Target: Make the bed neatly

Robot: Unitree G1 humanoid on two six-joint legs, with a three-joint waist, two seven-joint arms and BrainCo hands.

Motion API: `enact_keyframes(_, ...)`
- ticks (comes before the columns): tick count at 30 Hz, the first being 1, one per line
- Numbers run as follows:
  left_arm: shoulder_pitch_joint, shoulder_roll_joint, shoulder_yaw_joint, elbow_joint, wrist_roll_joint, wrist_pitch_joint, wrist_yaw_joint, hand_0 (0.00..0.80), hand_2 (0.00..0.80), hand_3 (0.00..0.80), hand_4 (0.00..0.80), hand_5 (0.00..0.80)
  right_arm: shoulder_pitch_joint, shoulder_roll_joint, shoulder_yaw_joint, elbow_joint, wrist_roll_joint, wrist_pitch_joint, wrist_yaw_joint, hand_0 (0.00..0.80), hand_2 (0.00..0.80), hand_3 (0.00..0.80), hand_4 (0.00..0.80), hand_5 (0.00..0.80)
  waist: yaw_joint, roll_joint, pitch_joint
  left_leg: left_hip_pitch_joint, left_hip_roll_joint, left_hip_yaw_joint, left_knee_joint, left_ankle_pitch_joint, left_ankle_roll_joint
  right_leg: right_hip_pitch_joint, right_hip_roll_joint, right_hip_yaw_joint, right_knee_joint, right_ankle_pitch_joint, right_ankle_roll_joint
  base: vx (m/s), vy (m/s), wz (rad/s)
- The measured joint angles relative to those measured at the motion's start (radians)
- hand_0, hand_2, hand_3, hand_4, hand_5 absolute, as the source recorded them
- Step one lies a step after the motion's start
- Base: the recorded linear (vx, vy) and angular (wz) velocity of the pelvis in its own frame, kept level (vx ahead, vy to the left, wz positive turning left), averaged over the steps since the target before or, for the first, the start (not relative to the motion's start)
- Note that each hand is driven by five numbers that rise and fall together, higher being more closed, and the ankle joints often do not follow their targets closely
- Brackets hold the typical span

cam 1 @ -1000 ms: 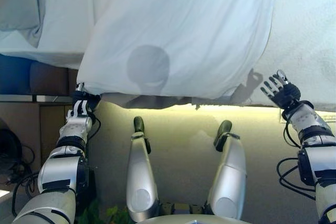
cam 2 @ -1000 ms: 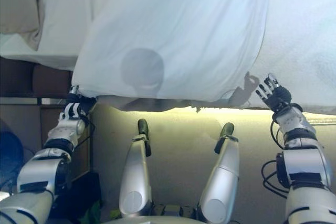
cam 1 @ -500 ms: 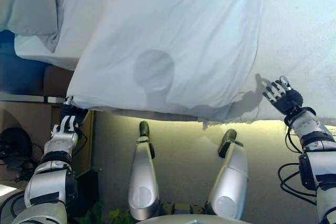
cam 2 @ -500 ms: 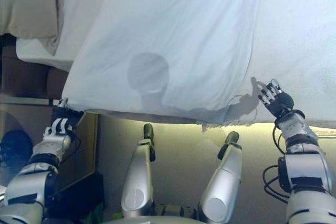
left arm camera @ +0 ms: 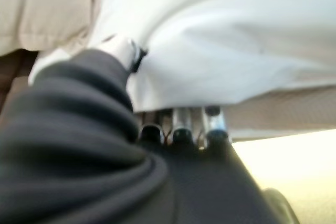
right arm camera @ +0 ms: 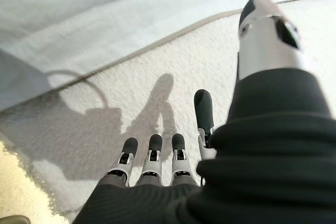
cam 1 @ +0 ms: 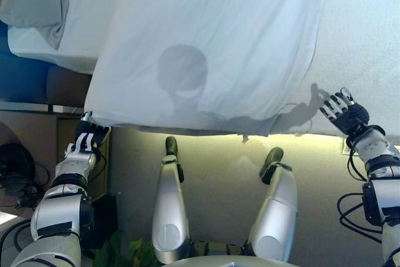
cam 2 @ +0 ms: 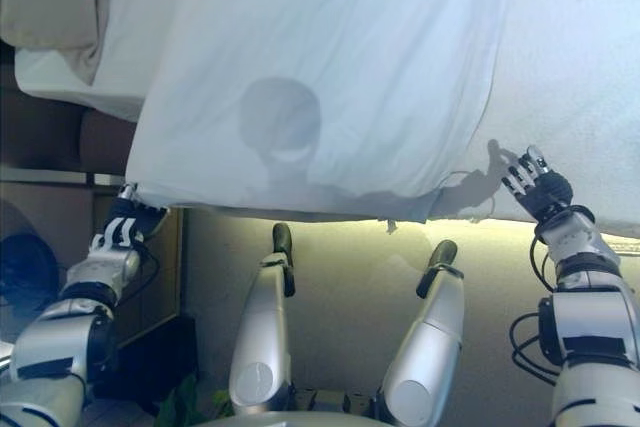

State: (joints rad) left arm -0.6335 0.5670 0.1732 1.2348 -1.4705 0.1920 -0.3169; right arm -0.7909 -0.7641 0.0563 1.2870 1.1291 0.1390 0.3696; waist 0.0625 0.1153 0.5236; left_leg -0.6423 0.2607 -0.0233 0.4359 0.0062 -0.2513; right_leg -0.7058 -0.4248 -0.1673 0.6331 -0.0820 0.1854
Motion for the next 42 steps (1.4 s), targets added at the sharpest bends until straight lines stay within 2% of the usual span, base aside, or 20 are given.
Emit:
enact_keyframes(2,-0.005,0.000,-0.016,0.001,-0.007,-0.001,0.015,0.800,0.800,0.800,0.800,0.800,-0.011,0.000,0.000,0.000,0.000,0.003,0.000,0.000,0.000,0.000,0.000,0.000,0.001,-0.003,0.001,-0.008,-0.001,0.009,0.005,-0.002,0.002,-0.003,0.002,0.006,-0.022,0.015,0.002,-0.002,0.099,-0.11)
enact_keyframes(3,-0.005,0.000,-0.018,0.000,-0.009,-0.001,0.021,0.681,0.681,0.681,0.681,0.681,-0.017,0.000,0.002,0.000,-0.001,0.003,0.000,0.000,0.000,0.000,0.000,0.000,0.001,-0.004,0.001,-0.015,-0.002,0.012,0.011,-0.005,0.003,-0.007,0.002,0.009,-0.031,0.020,0.003,-0.004,0.085,-0.08)
enact_keyframes(4,-0.009,0.001,-0.024,0.000,-0.011,0.000,0.025,0.000,0.000,0.000,0.000,0.000,-0.023,0.000,0.010,0.001,0.000,0.002,-0.001,0.000,0.000,0.000,0.000,0.000,0.001,-0.005,0.001,-0.024,-0.004,0.012,0.016,-0.005,0.003,-0.015,0.002,0.013,-0.034,0.025,0.004,0.013,0.077,-0.07)
enact_keyframes(7,-0.017,0.001,-0.035,0.006,-0.016,0.010,0.036,0.000,0.000,0.000,0.000,0.000,-0.039,0.001,0.034,0.002,-0.001,0.004,-0.005,0.000,0.000,0.000,0.000,0.000,0.001,-0.007,0.001,-0.062,-0.004,0.010,0.042,-0.011,0.008,-0.042,0.003,0.017,-0.031,0.032,0.004,0.010,0.032,-0.02)
enact_keyframes(13,-0.027,-0.001,-0.045,0.057,-0.016,0.082,0.042,0.000,0.000,0.000,0.000,0.000,-0.044,0.023,0.041,0.003,0.000,0.006,0.002,0.000,0.000,0.000,0.000,0.000,0.002,-0.029,0.001,-0.091,-0.005,-0.006,0.061,-0.014,0.009,-0.059,0.003,0.017,-0.024,0.032,0.004,0.010,0.003,0.02)
enact_keyframes(25,-0.027,-0.001,-0.081,0.084,-0.020,0.108,-0.006,0.000,0.000,0.000,0.000,0.000,-0.077,0.065,0.076,-0.002,0.000,0.004,0.036,0.000,0.000,0.000,0.000,0.000,0.006,-0.071,0.000,-0.113,-0.011,-0.007,0.057,-0.015,0.011,-0.059,0.005,0.009,-0.058,0.059,0.017,-0.007,0.012,0.01)
enact_keyframes(36,0.020,-0.005,-0.073,0.088,-0.041,0.108,-0.018,0.000,0.000,0.000,0.000,0.000,-0.074,0.091,0.076,-0.001,0.003,-0.003,0.039,0.000,0.000,0.000,0.000,0.000,0.013,-0.081,-0.001,-0.126,-0.015,-0.029,0.069,-0.018,0.016,-0.044,0.003,-0.007,-0.074,0.063,0.011,-0.009,-0.028,0.02)
enact_keyframes(42,0.101,-0.050,-0.049,0.088,-0.036,0.127,-0.037,0.000,0.000,0.000,0.000,0.000,-0.041,0.112,0.073,-0.002,0.005,-0.025,0.040,0.000,0.000,0.000,0.000,0.000,0.039,-0.081,-0.001,-0.115,-0.022,-0.030,0.063,-0.017,0.017,-0.026,0.001,-0.013,-0.093,0.069,0.018,-0.005,-0.048,0.02)
